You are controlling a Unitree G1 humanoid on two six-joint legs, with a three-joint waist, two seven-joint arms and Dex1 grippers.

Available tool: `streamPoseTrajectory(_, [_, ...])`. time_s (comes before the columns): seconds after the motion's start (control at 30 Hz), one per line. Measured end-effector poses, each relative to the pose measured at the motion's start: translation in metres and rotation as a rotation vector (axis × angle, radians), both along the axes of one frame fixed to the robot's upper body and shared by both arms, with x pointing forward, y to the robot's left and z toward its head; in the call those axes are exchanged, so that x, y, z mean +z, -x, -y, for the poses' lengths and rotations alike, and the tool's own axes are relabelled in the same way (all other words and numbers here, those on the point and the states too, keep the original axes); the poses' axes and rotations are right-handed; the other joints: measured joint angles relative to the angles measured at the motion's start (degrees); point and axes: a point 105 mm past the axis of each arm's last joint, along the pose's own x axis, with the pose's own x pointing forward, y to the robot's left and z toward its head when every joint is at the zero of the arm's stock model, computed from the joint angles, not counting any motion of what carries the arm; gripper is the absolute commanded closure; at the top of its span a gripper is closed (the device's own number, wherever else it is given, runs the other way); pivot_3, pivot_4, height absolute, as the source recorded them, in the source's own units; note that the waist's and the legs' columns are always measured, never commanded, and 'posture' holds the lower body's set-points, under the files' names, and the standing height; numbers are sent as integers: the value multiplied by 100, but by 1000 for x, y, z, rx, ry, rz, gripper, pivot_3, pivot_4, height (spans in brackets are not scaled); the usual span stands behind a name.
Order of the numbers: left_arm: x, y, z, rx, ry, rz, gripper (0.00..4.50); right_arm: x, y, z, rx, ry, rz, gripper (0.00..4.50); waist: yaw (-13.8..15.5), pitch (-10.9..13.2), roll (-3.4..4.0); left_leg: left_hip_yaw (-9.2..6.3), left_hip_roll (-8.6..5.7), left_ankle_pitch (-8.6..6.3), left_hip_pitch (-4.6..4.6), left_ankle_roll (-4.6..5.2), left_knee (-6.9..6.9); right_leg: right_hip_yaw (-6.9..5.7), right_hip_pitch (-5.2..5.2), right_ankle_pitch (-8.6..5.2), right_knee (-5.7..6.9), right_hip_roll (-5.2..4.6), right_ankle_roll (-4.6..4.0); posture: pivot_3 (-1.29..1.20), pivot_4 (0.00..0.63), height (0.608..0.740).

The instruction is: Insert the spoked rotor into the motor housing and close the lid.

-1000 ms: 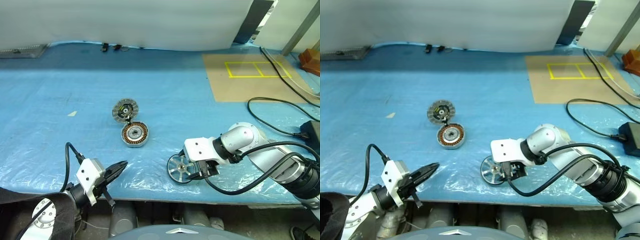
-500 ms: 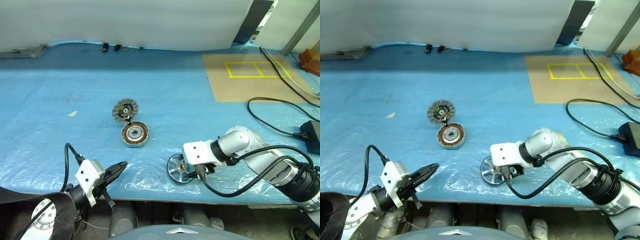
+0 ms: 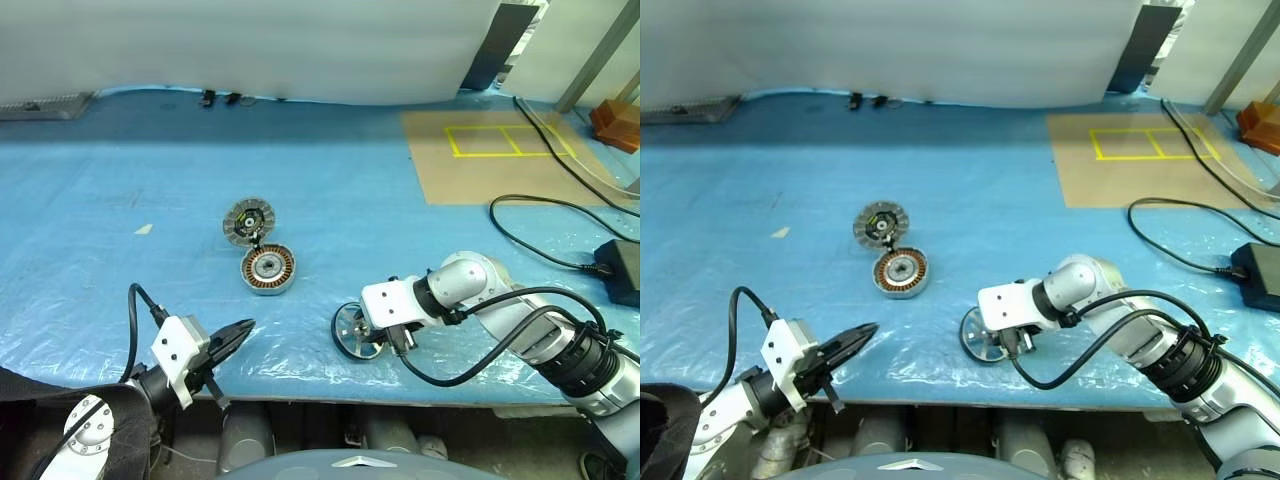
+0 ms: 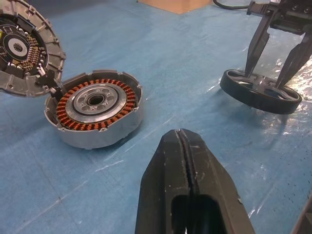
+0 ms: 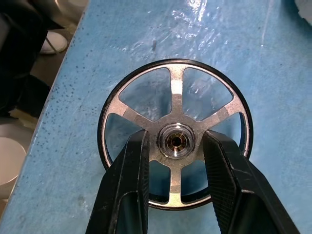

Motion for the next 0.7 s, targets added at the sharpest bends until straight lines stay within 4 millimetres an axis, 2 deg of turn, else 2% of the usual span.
streamPoseTrajectory(0.17, [5, -13, -2, 7, -1, 53, 4500, 25, -11, -21, -8, -87, 15, 3246, 12, 0, 1, 0, -1, 0, -8, 0, 15, 5, -23, 1, 23, -1, -2, 0, 150, 740])
streamPoseTrajectory(0.23, [5, -19, -4, 17, -2, 66, 4500, 37, -20, -30, -20, -138, 27, 3246, 8, 0, 2, 1, -1, 0, -11, 0, 15, 7, -27, 17, 25, -1, -30, 0, 150, 740])
streamPoseTrajectory(0.43, [5, -25, -12, 59, 7, 88, 4500, 63, -47, -53, -73, -288, 9, 3246, 5, -1, 2, 3, -1, 1, -43, -1, 18, 6, -57, 24, 30, 0, -44, 0, 150, 740])
streamPoseTrajectory(0.7, [2, -20, -23, 116, 10, 95, 4500, 65, -70, -82, -112, -404, -33, 3246, 1, 0, 2, 6, 0, 1, -63, -1, 25, 5, -78, 24, 37, 0, -45, 0, 150, 740])
